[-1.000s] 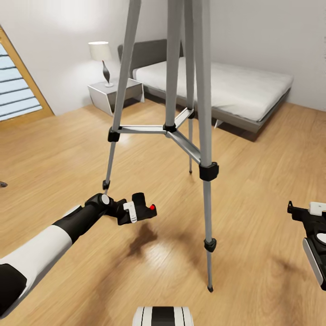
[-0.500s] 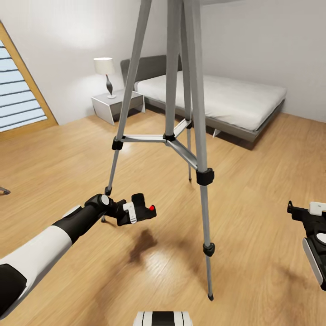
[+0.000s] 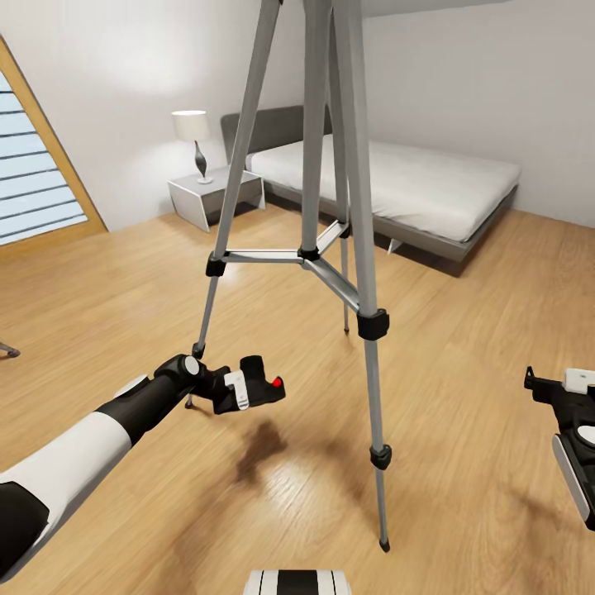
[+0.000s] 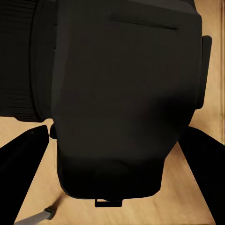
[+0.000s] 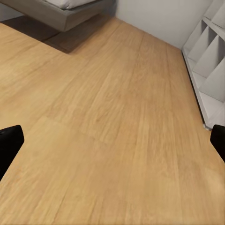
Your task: Attach the digital camera to the camera tripod in the bedroom.
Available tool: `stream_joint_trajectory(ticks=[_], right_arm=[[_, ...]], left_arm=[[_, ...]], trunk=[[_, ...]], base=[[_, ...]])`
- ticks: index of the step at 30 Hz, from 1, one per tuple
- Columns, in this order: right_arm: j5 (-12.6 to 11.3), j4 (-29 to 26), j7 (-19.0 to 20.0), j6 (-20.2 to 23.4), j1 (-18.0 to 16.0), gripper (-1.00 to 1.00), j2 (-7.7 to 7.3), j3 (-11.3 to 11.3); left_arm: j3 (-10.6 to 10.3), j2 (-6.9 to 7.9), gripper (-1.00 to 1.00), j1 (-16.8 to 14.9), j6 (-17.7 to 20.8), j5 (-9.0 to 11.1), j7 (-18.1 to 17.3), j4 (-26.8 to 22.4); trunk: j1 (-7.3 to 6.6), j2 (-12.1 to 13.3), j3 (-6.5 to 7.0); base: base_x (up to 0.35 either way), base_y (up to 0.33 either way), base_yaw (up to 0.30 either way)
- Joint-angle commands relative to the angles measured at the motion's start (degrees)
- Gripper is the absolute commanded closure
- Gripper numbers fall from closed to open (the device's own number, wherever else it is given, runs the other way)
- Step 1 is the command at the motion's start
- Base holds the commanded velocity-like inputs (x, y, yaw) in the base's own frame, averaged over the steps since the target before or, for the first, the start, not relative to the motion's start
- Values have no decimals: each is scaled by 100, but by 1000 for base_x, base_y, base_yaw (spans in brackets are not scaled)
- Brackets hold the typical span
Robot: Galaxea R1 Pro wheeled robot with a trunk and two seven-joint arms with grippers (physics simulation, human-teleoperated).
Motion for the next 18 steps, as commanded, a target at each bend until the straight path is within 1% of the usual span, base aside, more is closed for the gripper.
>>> stream_joint_trajectory(ticks=[1,5,11,18], right_arm=[[-5,-9,-22,35,0,-100,-2,6],[-5,-9,-22,41,-1,-100,-2,6],[1,-9,-22,44,-1,-100,-2,0],[0,-9,-22,44,-1,-100,-2,-7]], left_arm=[[-15,7,100,-2,46,-2,-68,-14],[-17,30,100,1,25,0,-345,-13],[-20,108,100,14,-103,2,-759,-19],[-19,145,100,36,-223,2,-927,-21]], trunk=[[-1,-2,-5],[-1,-2,-5],[-1,-2,-5],[-1,-2,-5]], base=[[0,0,0],[0,0,0],[0,0,0],[0,0,0]])
